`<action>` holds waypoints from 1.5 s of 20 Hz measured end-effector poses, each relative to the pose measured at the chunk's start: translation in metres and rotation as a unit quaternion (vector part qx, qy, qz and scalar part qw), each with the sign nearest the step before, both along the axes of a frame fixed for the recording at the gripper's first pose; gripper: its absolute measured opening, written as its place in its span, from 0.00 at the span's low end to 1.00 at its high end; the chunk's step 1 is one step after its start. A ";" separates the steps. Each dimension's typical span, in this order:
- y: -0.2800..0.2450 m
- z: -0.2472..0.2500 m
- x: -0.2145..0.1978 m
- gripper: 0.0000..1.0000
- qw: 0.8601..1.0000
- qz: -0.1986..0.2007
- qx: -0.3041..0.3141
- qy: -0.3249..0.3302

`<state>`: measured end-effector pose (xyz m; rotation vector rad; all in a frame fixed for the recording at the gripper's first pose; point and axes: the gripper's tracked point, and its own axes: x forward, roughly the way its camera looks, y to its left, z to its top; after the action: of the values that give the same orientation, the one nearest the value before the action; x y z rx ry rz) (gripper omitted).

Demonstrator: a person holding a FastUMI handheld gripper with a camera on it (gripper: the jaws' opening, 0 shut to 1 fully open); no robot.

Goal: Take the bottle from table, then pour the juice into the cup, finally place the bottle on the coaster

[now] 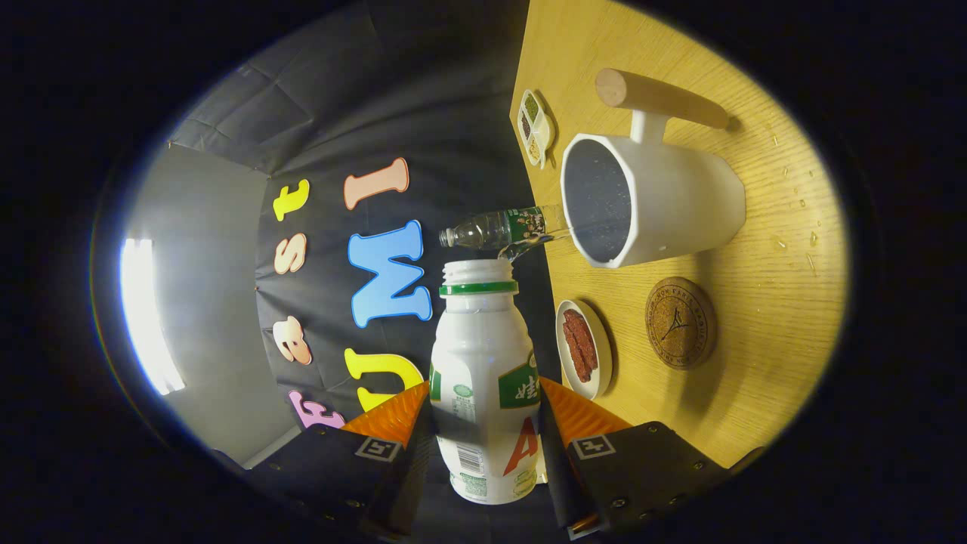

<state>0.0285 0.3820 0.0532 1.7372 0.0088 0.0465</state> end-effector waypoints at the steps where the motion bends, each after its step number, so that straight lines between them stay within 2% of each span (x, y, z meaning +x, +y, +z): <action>1: 0.000 0.002 0.000 0.67 1.000 -0.001 0.002 -0.001; 30: -0.014 0.019 -0.001 0.67 0.998 -0.036 0.049 -0.035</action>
<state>0.0272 0.3676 0.0718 1.8316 -0.1080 0.0554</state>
